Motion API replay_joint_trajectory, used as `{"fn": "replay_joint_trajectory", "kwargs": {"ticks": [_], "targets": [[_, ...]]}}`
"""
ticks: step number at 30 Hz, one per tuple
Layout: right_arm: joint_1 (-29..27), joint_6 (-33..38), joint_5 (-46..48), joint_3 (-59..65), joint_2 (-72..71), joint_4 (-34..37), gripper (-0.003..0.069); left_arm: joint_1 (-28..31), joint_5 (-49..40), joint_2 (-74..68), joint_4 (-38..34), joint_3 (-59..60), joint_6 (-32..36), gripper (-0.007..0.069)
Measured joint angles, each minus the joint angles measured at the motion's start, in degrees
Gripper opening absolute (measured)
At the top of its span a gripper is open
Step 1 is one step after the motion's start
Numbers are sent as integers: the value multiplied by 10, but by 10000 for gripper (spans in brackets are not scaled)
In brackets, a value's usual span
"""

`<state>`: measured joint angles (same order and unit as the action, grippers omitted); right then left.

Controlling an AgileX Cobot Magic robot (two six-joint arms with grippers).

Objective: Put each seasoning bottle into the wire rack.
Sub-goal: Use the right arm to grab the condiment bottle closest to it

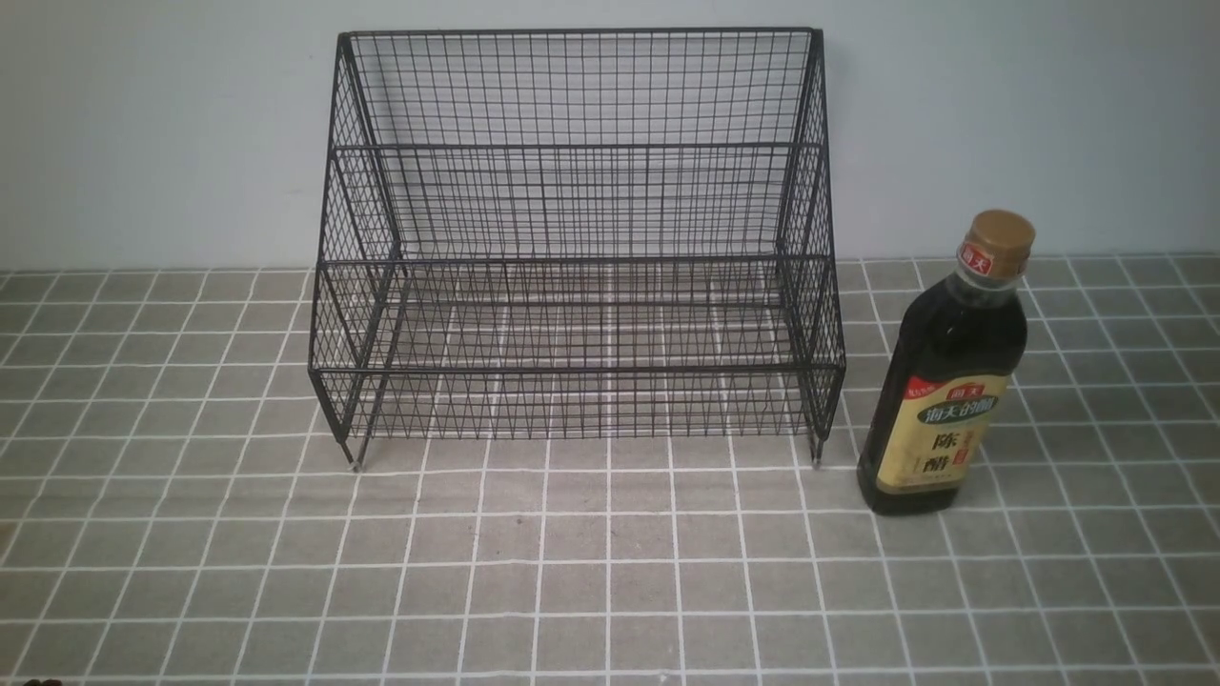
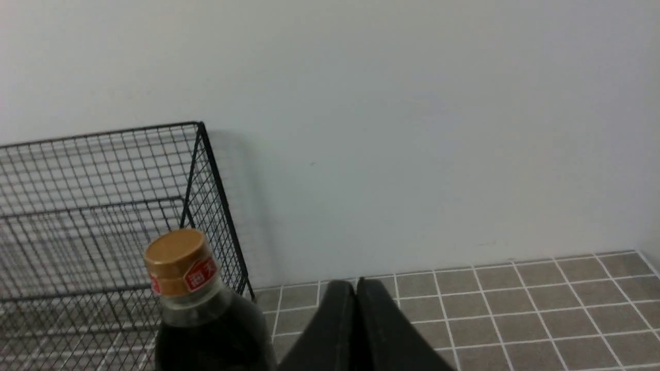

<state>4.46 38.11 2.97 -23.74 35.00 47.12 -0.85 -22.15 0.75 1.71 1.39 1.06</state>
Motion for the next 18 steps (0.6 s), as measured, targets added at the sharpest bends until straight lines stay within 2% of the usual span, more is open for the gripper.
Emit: {"fn": "replay_joint_trajectory", "kwargs": {"ticks": [6,7,9,12,14,16,17,18], "targets": [[74,33,17,-56,73,3,-13,0,0,0,0,0,0,-7],[101,47,20,-81,111,1,-1,0,0,0,0,0,0,-7],[112,57,21,-96,138,0,14,0,0,0,0,0,0,-7],[126,68,23,-123,185,-1,72,0,0,0,0,0,0,-7],[127,71,21,-144,219,-1,162,0,0,0,0,0,0,-7],[127,73,15,-150,230,0,204,0,0,0,0,0,0,-7],[127,73,4,-158,242,1,276,0,0,0,0,0,0,-7],[127,73,2,-159,246,1,286,0,0,0,0,0,0,-7]]}}
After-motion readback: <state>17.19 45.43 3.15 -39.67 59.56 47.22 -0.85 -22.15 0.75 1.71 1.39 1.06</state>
